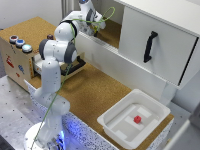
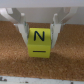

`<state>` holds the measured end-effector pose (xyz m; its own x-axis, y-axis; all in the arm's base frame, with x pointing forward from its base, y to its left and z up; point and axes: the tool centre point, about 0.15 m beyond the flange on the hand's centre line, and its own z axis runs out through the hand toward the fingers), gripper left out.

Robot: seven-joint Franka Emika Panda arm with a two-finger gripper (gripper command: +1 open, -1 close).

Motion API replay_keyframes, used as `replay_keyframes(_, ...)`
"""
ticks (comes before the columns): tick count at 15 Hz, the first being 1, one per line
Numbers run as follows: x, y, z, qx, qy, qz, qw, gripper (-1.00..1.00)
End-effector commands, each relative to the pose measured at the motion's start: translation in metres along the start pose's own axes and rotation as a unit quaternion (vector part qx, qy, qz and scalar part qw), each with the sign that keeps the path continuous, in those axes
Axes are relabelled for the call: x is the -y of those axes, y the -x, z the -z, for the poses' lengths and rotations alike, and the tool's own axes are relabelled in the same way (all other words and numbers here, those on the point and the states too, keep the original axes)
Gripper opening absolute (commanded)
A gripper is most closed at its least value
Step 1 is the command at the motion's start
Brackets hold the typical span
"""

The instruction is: Place the grasped yellow block inside the left cabinet

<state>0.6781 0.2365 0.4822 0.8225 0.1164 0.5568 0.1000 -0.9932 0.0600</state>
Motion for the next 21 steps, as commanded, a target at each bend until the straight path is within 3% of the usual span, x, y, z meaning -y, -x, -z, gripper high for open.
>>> replay_keyframes(1, 0.017, -0.010, 0.024, -0.020, 0.074, 0.007, 0.997, 1.00)
replay_keyframes(3, 0.021, 0.001, 0.046, -0.036, 0.082, 0.013, 0.996, 1.00)
replay_keyframes(6, 0.027, 0.034, 0.077, -0.046, 0.064, 0.008, 0.997, 1.00)
replay_keyframes(8, 0.030, 0.065, 0.091, -0.034, 0.039, 0.003, 0.999, 1.00)
replay_keyframes(10, 0.035, 0.092, 0.101, -0.009, 0.018, 0.010, 1.000, 1.00)
replay_keyframes(16, 0.058, 0.182, 0.141, 0.107, -0.044, 0.102, 0.988, 1.00)
replay_keyframes(21, 0.090, 0.251, 0.205, 0.182, -0.112, 0.195, 0.957, 1.00)
